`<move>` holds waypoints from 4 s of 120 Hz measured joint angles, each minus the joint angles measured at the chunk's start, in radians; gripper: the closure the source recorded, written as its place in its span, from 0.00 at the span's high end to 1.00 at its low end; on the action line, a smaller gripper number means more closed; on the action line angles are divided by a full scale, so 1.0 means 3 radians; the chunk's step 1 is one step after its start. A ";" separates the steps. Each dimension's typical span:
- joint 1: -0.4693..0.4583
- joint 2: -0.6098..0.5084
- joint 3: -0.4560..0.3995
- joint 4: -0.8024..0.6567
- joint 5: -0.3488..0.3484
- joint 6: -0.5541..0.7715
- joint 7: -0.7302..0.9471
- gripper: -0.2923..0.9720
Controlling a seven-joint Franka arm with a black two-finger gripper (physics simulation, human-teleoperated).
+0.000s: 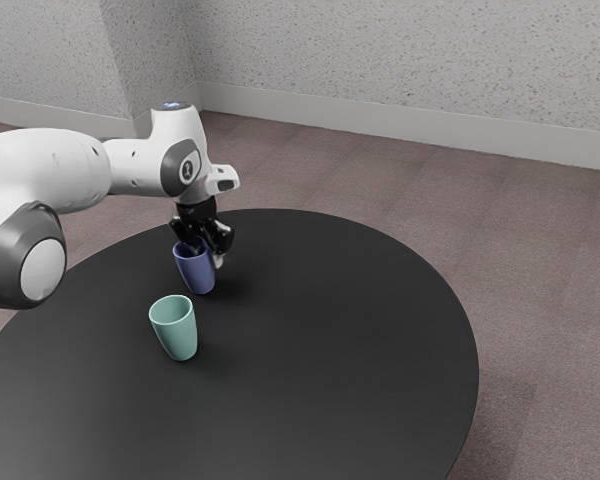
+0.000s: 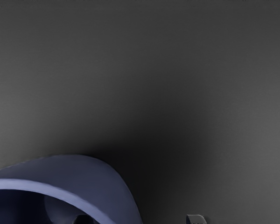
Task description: Place the left cup onto the right cup
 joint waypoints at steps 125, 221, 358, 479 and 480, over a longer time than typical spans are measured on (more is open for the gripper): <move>0.0010 -0.0519 0.0000 -0.0357 0.0057 -0.0006 -0.0047 0.15; -0.0124 -0.1758 -0.0026 -0.1249 0.0227 -0.0288 -0.0076 0.15; -0.0337 -0.2529 -0.0079 -0.2142 0.0444 -0.0275 -0.0096 0.15; -0.0347 -0.2280 -0.0130 -0.2273 0.0464 0.0094 -0.0111 0.15; -0.0347 -0.2278 -0.0129 -0.2273 0.0464 0.0097 -0.0111 0.15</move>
